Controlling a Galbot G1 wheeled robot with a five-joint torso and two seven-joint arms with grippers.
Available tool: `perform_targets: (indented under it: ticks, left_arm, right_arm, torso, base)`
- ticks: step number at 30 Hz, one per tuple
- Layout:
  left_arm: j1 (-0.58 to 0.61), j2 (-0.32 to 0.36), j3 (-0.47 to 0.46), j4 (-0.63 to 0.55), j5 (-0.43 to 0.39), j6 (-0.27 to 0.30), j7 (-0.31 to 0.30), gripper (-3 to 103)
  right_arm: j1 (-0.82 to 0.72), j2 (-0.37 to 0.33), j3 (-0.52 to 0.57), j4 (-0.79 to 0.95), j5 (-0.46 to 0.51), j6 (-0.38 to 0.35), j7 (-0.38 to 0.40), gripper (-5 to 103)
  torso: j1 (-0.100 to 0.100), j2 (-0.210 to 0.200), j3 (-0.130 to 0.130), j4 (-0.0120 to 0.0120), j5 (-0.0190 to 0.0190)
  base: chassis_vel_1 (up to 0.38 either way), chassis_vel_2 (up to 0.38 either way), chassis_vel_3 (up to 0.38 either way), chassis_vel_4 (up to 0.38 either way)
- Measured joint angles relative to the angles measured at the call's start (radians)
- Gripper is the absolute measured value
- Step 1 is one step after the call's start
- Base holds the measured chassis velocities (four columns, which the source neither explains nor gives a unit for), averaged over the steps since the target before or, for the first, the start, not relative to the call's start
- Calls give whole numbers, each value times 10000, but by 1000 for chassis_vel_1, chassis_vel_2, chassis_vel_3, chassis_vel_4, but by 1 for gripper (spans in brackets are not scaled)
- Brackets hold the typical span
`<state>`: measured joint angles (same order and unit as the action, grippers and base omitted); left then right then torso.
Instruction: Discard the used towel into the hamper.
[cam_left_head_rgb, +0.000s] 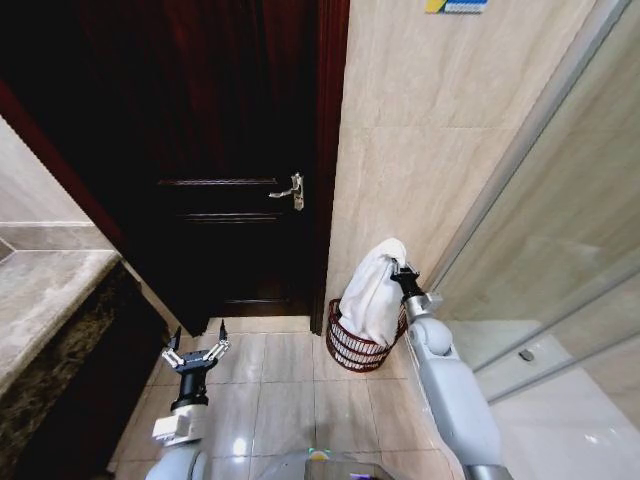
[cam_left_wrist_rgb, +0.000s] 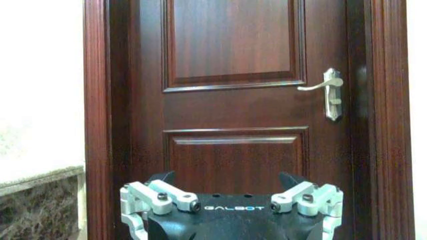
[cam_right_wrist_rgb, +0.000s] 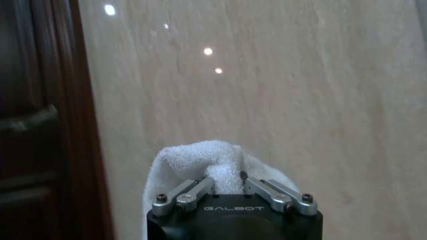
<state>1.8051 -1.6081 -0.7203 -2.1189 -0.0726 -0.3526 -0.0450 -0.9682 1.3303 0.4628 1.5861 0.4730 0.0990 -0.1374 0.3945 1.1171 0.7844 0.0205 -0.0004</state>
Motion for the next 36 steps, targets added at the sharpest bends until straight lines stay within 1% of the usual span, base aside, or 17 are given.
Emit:
perform_targets:
  ticks: [1, 5, 8, 9, 11, 12, 15, 17, 18, 21, 26, 29, 30, 31, 33, 35, 36]
  left_arm:
    - [1, 0, 9, 0, 8, 0, -1, 100]
    - [56, 0, 7, -4, 13, -33, -11, 100]
    - [106, 0, -12, -4, 14, -90, -49, 100]
    - [143, 0, -24, -5, 14, -118, -85, 100]
    - [190, 0, -58, -29, 0, -142, -111, 100]
    - [190, 0, -58, -29, 0, -142, -111, 100]
    - [199, 1, -113, -45, -40, -157, -116, 100]
    - [164, 0, -96, -32, -37, -159, -116, 100]
    - [164, 0, -96, -32, -37, -159, -116, 100]
    - [148, 0, -46, -50, -16, -160, -115, 100]
    - [151, 0, -55, -104, -14, -163, -114, 100]
    - [198, 0, -105, -112, -43, -219, -114, 100]
    - [221, 0, -138, -112, -85, -244, -110, 100]
    - [221, 0, -138, -112, -85, -244, -110, 100]
    - [231, 0, -191, -89, -134, -275, -100, 100]
    - [227, 0, -257, -19, -175, -298, -70, 100]
    - [227, 0, -257, -19, -175, -298, -70, 100]
  right_arm:
    - [47, 26, -82, 58, 200, -28, -35, 7]
    - [400, 255, -353, -12, 300, 62, -33, 7]
    - [702, 394, -546, -198, 154, 304, 303, 7]
    - [841, 418, -630, -308, 123, 428, 522, 7]
    - [956, 408, -643, -591, 52, 709, 647, 7]
    - [956, 408, -643, -591, 52, 709, 647, 7]
    - [792, 326, -338, -1526, -890, 1123, 630, 7]
    - [604, 311, -101, -2276, -1724, 1392, 632, 7]
    - [604, 311, -101, -2276, -1724, 1392, 632, 7]
    - [572, 390, 86, -3054, -2195, 1535, 803, 7]
    - [510, 492, 223, -3609, -2677, 1460, 854, 7]
    - [300, 534, 333, -3816, -3355, 949, 872, 7]
    - [142, 499, 399, -3811, -3750, 436, 851, 7]
    - [142, 499, 399, -3811, -3750, 436, 851, 7]
    - [-51, 393, 463, -3757, -4069, -205, 661, 7]
    - [-246, 235, 531, -3600, -4185, -978, 188, 7]
    - [-246, 235, 531, -3600, -4185, -978, 188, 7]
  torso:
    - [0, 0, 0, 0, 0]
    - [0, 0, 0, 2, 3]
    - [0, 0, 0, 5, 4]
    - [0, 0, 0, 6, 4]
    - [0, 0, 0, 5, 0]
    - [0, 0, 0, 5, 0]
    - [0, 0, 0, 1, 5]
    - [0, 0, 1, -1, 8]
    - [0, 0, 1, -1, 8]
    - [0, 0, 0, -1, 5]
    - [1, 0, 0, 2, 4]
    - [0, 0, 0, 3, 5]
    - [0, 0, 0, 3, 4]
    - [0, 0, 0, 3, 4]
    - [0, 0, 0, 1, 6]
    - [0, 0, 0, 0, 1]
    - [0, 0, 0, 0, 1]
  base:
    - [0, 0, 0, 0]
    - [0, 0, 0, 0]
    - [0, 0, 0, 0]
    - [0, 0, 0, 0]
    - [0, 0, 0, 0]
    - [0, 0, 0, 0]
    - [0, 0, 0, 0]
    - [0, 0, 0, 0]
    - [0, 0, 0, 0]
    - [0, 0, 0, 0]
    - [0, 0, 0, 0]
    - [0, 0, 0, 0]
    - [0, 0, 0, 0]
    - [0, 0, 0, 0]
    - [0, 0, 0, 0]
    - [0, 0, 0, 0]
    - [0, 0, 0, 0]
